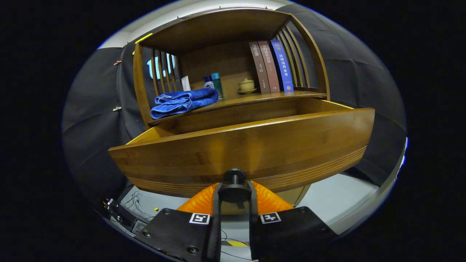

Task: Pull open the drawer, take out the items inside it, and place them on the countertop above the cabinet.

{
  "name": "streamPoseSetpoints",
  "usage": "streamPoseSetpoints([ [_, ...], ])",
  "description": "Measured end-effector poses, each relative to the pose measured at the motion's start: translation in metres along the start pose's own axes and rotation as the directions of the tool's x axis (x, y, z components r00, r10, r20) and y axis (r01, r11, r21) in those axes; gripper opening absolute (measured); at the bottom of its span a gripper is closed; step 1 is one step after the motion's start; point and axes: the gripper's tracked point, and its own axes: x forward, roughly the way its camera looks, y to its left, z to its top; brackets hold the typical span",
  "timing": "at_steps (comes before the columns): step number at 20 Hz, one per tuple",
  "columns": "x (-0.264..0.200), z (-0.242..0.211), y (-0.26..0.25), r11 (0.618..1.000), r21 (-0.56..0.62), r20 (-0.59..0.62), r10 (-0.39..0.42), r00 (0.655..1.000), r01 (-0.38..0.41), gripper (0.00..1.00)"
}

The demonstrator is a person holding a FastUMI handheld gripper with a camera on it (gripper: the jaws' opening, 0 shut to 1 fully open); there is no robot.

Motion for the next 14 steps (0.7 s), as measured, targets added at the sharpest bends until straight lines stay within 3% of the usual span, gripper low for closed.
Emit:
streamPoseSetpoints([
  [11, -0.0004, -0.0072, -0.0024, 1.0, -0.029, -0.011, -0.001, 1.0, 0.001, 0.35],
  [14, -0.0048, -0.0075, -0.0069, 0.998, -0.059, -0.022, -0.008, 1.0, 0.006, 0.48],
])
